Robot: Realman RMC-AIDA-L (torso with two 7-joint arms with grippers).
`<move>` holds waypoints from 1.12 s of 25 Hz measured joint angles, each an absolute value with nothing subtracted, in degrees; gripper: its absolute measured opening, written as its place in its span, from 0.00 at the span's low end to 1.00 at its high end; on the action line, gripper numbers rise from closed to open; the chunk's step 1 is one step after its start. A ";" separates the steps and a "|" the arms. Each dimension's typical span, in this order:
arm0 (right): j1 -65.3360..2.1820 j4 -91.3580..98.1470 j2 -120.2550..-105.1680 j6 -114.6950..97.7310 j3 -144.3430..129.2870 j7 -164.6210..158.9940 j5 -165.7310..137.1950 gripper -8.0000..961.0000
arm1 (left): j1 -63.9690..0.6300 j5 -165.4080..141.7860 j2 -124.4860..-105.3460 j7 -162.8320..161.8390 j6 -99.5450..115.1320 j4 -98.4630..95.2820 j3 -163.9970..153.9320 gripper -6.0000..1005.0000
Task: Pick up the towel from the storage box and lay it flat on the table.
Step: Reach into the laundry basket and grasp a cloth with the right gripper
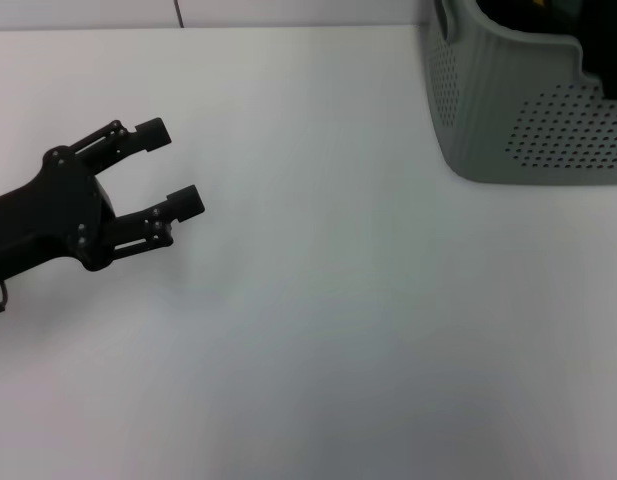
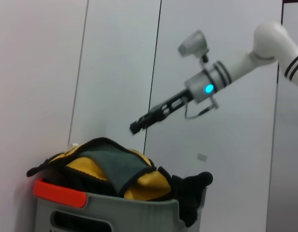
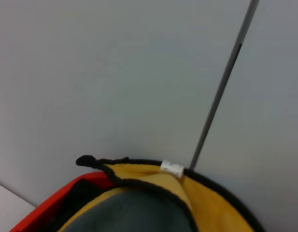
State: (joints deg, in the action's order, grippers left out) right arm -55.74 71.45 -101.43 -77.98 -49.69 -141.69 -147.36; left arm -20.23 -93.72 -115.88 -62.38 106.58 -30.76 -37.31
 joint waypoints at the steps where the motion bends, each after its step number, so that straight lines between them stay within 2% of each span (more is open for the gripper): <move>1: -55.69 69.15 -101.52 -76.33 -49.68 -140.66 -146.44 0.58 | -20.23 -93.73 -116.00 -62.29 106.55 -30.60 -37.30 0.87; 9: -55.21 61.71 -101.58 -70.72 -49.61 -136.43 -141.49 0.56 | -19.57 -93.75 -116.11 -61.06 105.80 -28.90 -37.22 0.87; 16: -54.43 57.44 -102.20 -69.34 -47.29 -129.89 -136.10 0.55 | -19.36 -93.93 -116.37 -58.83 104.45 -26.47 -37.19 0.87; 22: -52.35 56.86 -102.22 -68.89 -46.02 -126.67 -131.00 0.35 | -19.19 -93.95 -116.39 -58.71 104.29 -25.81 -37.27 0.87; 24: -52.01 57.31 -102.27 -68.91 -46.02 -126.65 -130.96 0.13 | -19.11 -93.96 -116.36 -58.68 104.11 -25.74 -37.17 0.87; 28: -50.65 59.51 -103.15 -68.97 -46.05 -126.19 -130.83 0.05 | -19.07 -93.96 -116.41 -58.64 103.72 -25.74 -37.14 0.87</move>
State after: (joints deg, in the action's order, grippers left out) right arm -50.65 59.51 -103.15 -68.97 -46.05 -126.19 -130.83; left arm -19.07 -93.96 -116.41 -58.64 103.72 -25.74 -37.14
